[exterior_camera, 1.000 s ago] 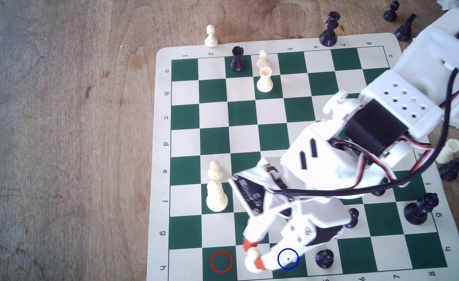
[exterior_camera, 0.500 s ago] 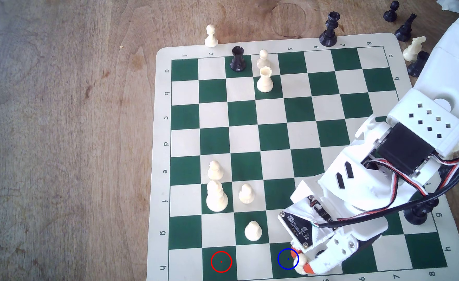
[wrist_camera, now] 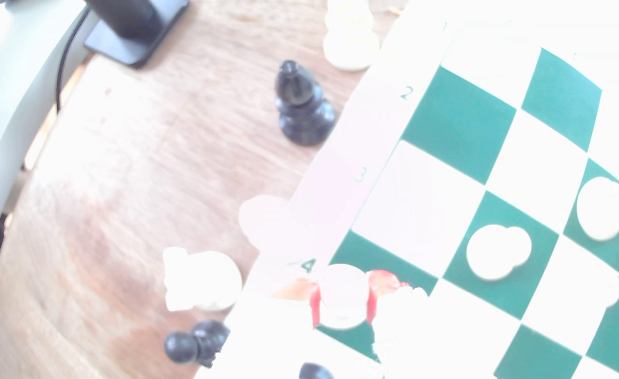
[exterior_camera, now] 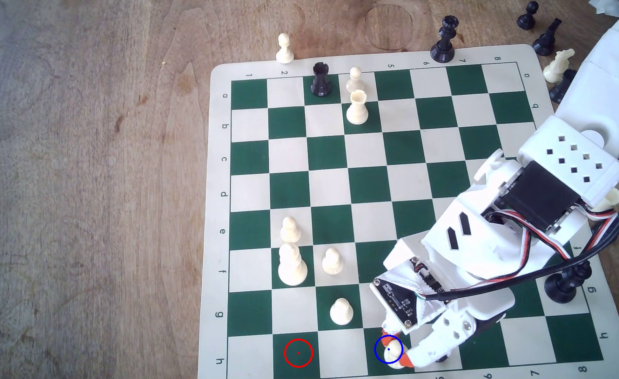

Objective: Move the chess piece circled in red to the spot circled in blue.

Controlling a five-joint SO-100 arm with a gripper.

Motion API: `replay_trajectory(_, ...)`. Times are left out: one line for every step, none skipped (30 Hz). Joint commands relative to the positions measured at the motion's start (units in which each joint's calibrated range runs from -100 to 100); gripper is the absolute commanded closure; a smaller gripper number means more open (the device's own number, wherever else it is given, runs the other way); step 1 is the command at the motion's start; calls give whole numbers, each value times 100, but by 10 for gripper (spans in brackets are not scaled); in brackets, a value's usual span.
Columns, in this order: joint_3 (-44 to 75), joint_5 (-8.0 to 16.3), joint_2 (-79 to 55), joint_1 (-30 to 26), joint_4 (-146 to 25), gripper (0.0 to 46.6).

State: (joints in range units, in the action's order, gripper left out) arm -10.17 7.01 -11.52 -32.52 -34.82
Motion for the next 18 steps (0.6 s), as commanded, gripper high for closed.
replay_trajectory(183,-29,142,73,108,464)
replay_trajectory(164,-29,125,81,108,464)
replay_trajectory(155,-29,99,81,108,464)
replay_trajectory(155,-29,74,81,108,464)
replay_trajectory(155,-24,6,88,157,464)
replay_trajectory(164,-24,-28,96,173,464)
replay_trajectory(192,-24,-70,104,181,464)
replay_trajectory(210,-29,-104,112,198,464)
replay_trajectory(237,-34,-172,127,222,464)
replay_trajectory(246,-34,-198,127,231,464)
replay_trajectory(255,-34,-215,135,231,464)
replay_trajectory(255,-34,-223,135,239,464)
replay_trajectory(255,-34,-232,135,239,464)
replay_trajectory(255,-34,-240,135,255,464)
replay_trajectory(255,-34,-249,135,263,463)
replay_trajectory(264,-34,-257,143,272,462)
replay_trajectory(282,-34,-274,143,272,462)
replay_trajectory(291,-34,-291,143,272,462)
